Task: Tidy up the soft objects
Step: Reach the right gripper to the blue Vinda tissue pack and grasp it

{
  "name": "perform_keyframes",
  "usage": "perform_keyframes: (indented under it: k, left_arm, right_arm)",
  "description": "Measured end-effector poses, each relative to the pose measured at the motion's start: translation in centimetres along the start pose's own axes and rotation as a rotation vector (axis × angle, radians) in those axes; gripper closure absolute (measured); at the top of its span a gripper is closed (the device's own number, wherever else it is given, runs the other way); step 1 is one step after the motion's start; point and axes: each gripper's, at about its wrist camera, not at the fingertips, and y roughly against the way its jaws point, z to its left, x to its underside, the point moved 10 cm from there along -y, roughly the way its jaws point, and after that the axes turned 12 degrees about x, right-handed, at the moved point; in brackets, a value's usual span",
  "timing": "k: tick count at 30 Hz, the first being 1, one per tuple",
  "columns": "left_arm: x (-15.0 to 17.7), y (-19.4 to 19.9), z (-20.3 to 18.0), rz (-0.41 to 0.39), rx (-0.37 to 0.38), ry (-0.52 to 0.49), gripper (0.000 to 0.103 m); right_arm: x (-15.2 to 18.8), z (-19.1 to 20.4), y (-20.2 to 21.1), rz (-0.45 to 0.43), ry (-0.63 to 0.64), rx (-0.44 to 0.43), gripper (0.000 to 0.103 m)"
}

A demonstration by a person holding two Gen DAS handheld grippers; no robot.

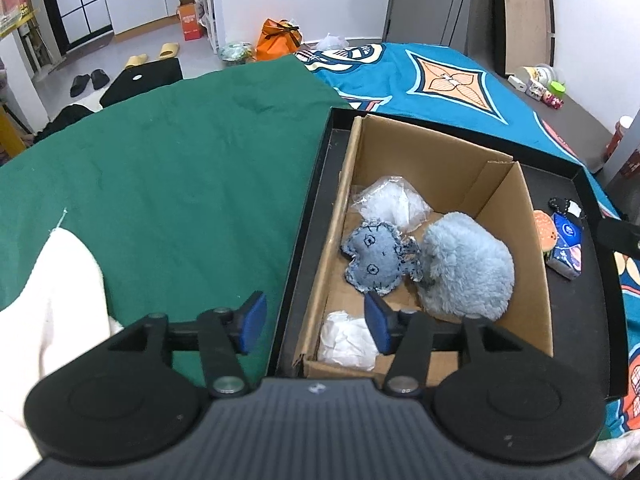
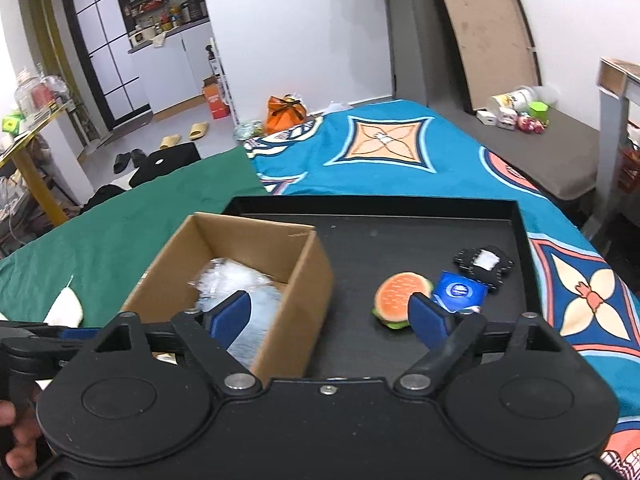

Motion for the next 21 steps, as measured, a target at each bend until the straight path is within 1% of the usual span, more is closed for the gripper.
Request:
perform_keyframes:
  k: [2, 8, 11, 14, 21]
  left_arm:
    - [0.0, 0.0, -0.1, 0.002, -0.008, -0.006, 0.045]
    - [-0.1, -0.2, -0.4, 0.007, -0.038, -0.027, 0.04]
    - [0.0, -0.2, -0.5, 0.007, -0.064, -0.044, 0.038]
    - [-0.2, -0.2, -0.9, 0.006, -0.07, -0.069, 0.036]
    - [-0.1, -1.0, -1.4, 0.039, -0.123, -0.111, 0.034]
  right_arm:
    - [0.1, -0.7, -0.3, 0.002, -0.008, 0.006, 0.014]
    - [0.0, -2.7, -1.1, -0.007, -0.027, 0.01, 0.008]
    - [0.2, -3.5, -1.7, -0.014, -0.038, 0.007, 0.008]
    - [0.8, -4.4, -2.4, -0.011, -0.048, 0.013, 0.008]
    - [2.4, -6.4, -4.2, 0.039, -0.148, 0.006, 0.008]
